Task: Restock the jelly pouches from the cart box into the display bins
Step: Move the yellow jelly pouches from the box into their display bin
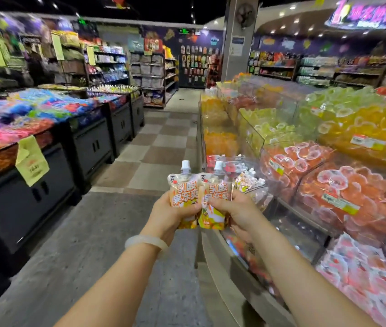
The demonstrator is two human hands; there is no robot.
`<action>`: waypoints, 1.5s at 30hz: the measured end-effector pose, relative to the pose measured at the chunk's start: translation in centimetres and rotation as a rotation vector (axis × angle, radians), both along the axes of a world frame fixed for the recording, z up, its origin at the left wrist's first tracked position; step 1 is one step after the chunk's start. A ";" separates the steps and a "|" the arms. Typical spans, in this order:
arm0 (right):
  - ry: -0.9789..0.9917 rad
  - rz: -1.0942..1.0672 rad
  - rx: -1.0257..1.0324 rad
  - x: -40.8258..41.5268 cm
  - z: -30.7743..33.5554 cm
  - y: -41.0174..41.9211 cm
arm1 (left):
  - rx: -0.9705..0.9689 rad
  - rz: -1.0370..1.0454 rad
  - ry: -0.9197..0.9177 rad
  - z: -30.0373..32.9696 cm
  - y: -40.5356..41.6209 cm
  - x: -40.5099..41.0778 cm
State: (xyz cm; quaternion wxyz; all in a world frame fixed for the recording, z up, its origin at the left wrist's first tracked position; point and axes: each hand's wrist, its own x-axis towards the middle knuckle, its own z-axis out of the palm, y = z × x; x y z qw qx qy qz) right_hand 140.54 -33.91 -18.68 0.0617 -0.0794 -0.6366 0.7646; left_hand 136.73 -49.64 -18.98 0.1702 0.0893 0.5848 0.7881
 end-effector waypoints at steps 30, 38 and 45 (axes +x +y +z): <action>-0.396 -1.118 -0.118 -27.4 -9.4 18.1 | -0.220 -0.424 -0.113 -7.2 25.1 -40.8; -0.301 -1.361 -0.627 -29.6 -11.9 17.2 | -0.231 -0.691 -0.016 -6.3 33.2 -43.1; -0.201 -1.732 -0.842 -32.2 -14.8 14.3 | -0.300 -1.126 0.009 -8.4 35.6 -43.7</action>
